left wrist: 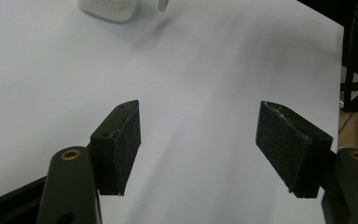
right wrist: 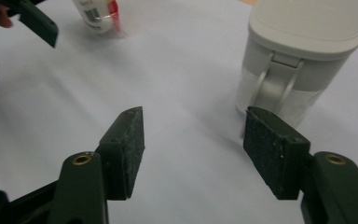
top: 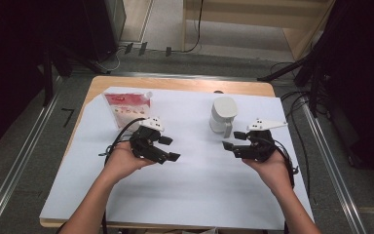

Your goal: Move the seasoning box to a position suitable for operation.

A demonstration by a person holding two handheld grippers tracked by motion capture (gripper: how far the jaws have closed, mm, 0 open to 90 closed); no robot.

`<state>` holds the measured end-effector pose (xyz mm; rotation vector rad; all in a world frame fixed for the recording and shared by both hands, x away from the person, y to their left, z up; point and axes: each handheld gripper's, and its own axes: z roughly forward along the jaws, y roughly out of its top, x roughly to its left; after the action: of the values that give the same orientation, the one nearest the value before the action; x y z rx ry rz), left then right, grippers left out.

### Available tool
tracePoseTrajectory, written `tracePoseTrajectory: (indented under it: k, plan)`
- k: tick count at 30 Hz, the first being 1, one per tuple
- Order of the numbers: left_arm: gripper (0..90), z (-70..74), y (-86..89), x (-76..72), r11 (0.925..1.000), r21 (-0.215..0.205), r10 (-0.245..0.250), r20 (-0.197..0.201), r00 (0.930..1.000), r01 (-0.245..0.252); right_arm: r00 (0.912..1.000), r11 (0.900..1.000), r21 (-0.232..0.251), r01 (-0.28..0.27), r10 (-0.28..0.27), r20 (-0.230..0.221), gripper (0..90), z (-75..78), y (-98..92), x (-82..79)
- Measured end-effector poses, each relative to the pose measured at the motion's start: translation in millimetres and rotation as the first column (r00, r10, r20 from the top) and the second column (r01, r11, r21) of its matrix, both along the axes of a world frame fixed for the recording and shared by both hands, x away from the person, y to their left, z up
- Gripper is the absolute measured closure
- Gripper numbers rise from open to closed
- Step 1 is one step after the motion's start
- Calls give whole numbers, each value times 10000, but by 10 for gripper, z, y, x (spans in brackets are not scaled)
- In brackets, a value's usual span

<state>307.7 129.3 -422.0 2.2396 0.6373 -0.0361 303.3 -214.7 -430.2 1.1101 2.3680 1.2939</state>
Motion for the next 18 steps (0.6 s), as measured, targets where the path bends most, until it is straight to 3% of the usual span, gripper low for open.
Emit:
tracePoseTrajectory:
  k: [1, 5, 6, 14, 18]
  plan:
    - [320, 12, 13, -5, 10000, 42, 65, 3, 10000, -65, 9999, 9994, -318, 114, -111, 84, 372, 24, 1, 34]
    - [324, 12, 28, -1, 9999, -99, 81, -87, 9999, -82, 9991, 9987, -288, 427, -425, 72, 361, 50, -14, 97]
    - [329, 11, 36, 5, 9998, -196, 63, -330, 9994, -70, 9978, 9970, -414, 659, -657, 61, 358, 64, -12, 145]
    - [338, 14, 63, 7, 9998, -156, 98, -133, 9999, -100, 9955, 9935, -620, 951, -948, 78, 331, 127, 22, 297]
    - [335, 5, 37, -1, 10000, 64, 75, 25, 10000, -75, 9913, 9896, -603, 1309, -1315, -62, 232, 130, 23, 391]
